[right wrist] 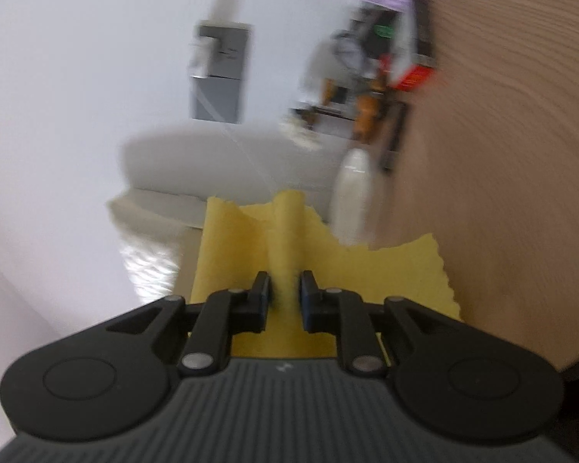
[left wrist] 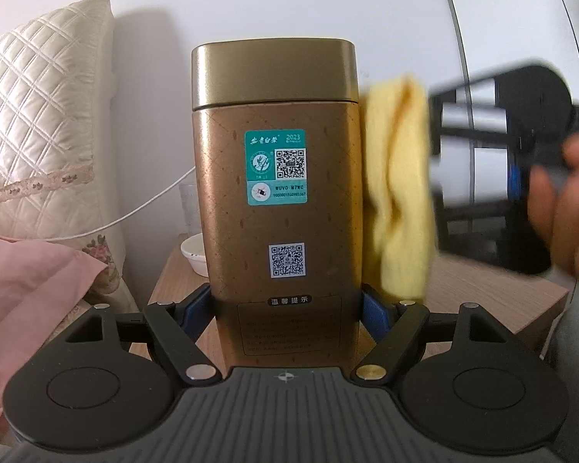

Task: Clean container
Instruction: 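Bring the cloth in the right gripper against the side of the gold tin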

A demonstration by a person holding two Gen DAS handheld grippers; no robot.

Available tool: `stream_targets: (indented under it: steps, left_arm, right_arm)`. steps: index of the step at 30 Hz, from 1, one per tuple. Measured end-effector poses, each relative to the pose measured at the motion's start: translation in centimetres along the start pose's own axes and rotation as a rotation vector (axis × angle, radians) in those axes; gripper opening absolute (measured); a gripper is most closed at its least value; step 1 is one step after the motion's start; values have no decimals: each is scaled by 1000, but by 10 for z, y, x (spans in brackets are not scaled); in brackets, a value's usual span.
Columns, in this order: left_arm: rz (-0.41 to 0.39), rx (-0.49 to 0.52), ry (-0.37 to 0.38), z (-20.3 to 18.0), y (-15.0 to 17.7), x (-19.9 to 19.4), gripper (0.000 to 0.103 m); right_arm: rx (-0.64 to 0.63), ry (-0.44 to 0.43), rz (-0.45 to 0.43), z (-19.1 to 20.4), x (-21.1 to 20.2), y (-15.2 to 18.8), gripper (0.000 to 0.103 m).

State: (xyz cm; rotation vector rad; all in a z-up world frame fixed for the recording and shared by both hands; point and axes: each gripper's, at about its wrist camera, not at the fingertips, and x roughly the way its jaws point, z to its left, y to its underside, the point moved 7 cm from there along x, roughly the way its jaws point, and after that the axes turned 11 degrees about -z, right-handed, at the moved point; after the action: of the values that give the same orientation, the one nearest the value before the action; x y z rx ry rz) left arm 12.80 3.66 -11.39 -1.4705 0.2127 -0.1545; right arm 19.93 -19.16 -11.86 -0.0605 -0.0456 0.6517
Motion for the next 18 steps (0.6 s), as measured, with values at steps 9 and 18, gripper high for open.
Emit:
stream_targets:
  steps: [9,18]
  left_arm:
    - [-9,16,-2,-1,2,-2,81]
    - [-3,71,45,14,-3,-12,83]
  right_arm:
    - [-25,22,-3,-26,3,0,19]
    - [-6,-10,13,-33,1,-1,19]
